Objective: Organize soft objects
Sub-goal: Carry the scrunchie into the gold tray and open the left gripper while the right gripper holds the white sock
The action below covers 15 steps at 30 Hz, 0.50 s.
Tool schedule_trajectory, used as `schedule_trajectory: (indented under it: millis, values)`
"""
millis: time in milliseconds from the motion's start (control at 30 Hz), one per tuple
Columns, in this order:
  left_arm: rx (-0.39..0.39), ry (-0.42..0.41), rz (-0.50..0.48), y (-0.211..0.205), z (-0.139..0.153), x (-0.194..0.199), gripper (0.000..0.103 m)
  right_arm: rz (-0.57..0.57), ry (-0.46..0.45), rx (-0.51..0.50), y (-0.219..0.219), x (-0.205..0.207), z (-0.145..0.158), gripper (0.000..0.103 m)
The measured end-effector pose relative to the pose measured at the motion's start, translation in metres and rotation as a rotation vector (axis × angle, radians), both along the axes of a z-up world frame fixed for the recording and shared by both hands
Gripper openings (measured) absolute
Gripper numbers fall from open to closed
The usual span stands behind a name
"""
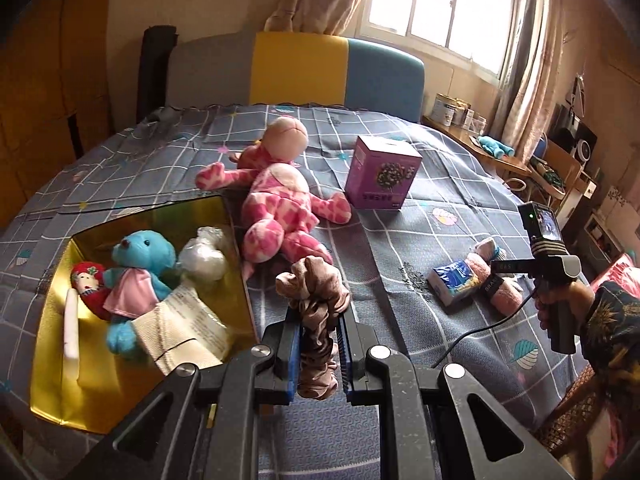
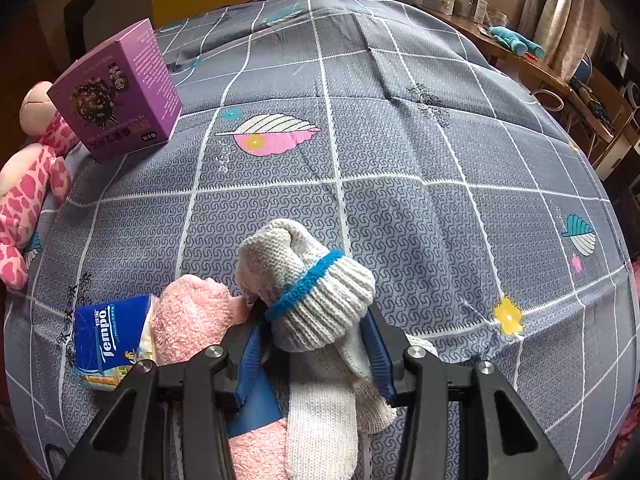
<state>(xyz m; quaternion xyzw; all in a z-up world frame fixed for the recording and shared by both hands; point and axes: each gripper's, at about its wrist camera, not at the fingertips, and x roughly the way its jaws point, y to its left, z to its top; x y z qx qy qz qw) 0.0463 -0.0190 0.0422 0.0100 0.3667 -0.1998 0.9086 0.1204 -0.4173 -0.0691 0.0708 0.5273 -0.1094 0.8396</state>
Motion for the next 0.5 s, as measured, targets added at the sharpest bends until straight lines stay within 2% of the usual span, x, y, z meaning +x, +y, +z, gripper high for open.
schedule_trajectory:
  millis: [300, 500]
  values:
    - [-0.019, 0.004, 0.089, 0.044, 0.002, 0.002, 0.016, 0.015, -0.005, -0.037, 0.004, -0.002, 0.001, 0.046]
    - [-0.05, 0.018, 0.264, 0.123, 0.002, 0.008, 0.016, 0.024, -0.002, -0.058, 0.006, -0.001, 0.001, 0.045]
